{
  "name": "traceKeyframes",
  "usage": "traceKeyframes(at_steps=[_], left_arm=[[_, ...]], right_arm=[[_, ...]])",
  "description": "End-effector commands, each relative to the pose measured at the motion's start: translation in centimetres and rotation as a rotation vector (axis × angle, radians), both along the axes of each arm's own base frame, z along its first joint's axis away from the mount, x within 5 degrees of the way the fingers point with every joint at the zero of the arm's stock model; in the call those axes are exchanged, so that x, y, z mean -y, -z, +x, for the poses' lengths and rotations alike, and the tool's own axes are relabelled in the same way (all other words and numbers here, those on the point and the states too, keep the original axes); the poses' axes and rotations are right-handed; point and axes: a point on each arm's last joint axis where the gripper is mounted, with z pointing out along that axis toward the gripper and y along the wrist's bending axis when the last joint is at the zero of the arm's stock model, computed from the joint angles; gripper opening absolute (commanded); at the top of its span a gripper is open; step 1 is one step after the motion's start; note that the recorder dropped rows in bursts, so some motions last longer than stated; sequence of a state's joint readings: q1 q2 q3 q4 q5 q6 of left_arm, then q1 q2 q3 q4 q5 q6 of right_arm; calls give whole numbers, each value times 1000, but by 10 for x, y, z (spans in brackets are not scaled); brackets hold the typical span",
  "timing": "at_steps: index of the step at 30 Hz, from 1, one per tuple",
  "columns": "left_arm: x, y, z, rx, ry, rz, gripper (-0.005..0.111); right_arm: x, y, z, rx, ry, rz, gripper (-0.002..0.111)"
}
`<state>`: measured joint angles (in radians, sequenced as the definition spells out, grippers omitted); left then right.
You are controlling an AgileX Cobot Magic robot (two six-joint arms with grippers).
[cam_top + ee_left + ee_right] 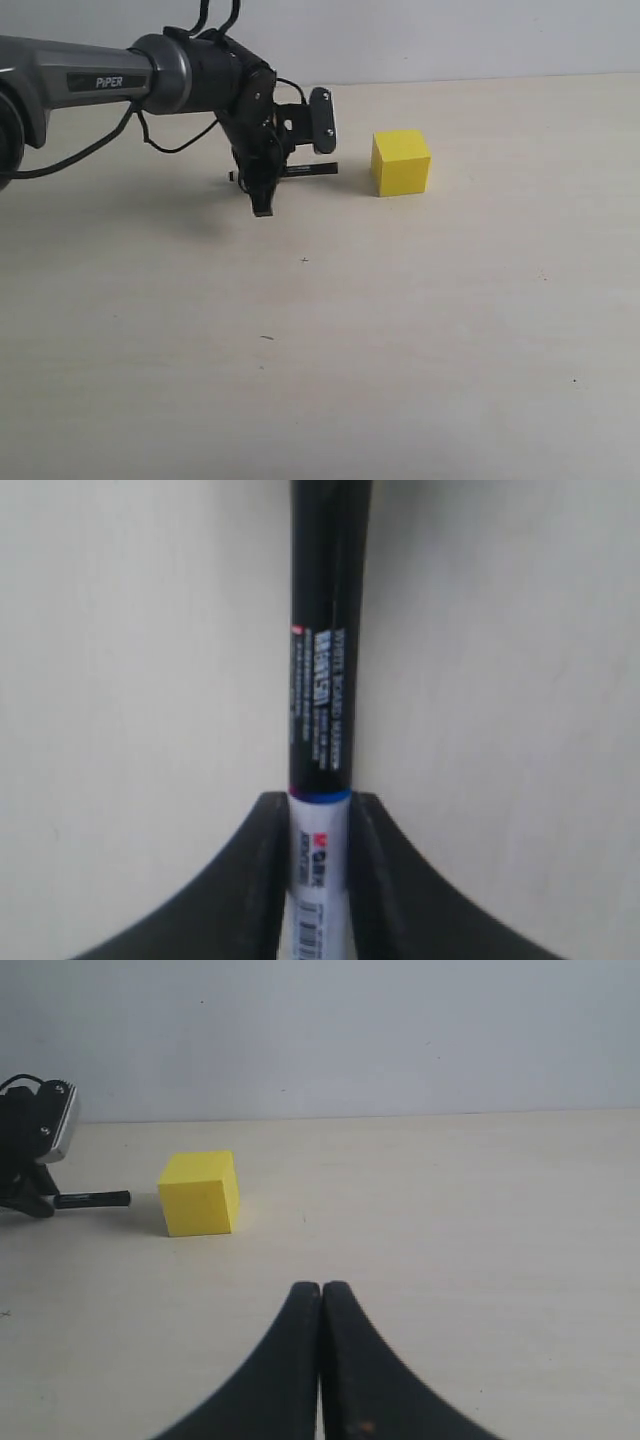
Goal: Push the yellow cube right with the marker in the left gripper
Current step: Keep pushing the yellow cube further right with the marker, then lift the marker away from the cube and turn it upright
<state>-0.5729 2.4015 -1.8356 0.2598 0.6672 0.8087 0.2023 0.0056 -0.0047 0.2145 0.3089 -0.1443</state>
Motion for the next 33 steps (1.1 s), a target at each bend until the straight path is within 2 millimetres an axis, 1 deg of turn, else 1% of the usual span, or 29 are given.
traceKeyframes(at_steps=[1,4,8,12,15,18,22,24,26,30,33], left_arm=[[-15,-4,9,2,-59,-1,0],[-10,-5,10,26,-56,-30,0],[13,-7,0,56,-17,-71,0],[41,-10,-14,92,36,-124,0],[56,-10,-23,98,68,-136,0],[56,-9,-26,76,47,-127,0],[38,-7,-18,56,-5,-68,0],[30,-7,-13,52,-40,-71,0],[25,-7,-9,60,-49,-80,0],[29,-8,-7,89,-35,-113,0],[42,-6,-11,101,-15,-158,0]], right_arm=[[0,1,0,4,5,-4,0],[0,1,0,4,5,-4,0],[0,1,0,4,5,-4,0],[0,1,0,4,5,-4,0],[0,1,0,4,5,-4,0],[0,1,0,4,5,-4,0],[0,1,0,4,5,-4,0],[0,1,0,4,5,-4,0],[0,1,0,4,5,-4,0],[0,1,0,4,5,-4,0],[0,1,0,4,5,-4,0]])
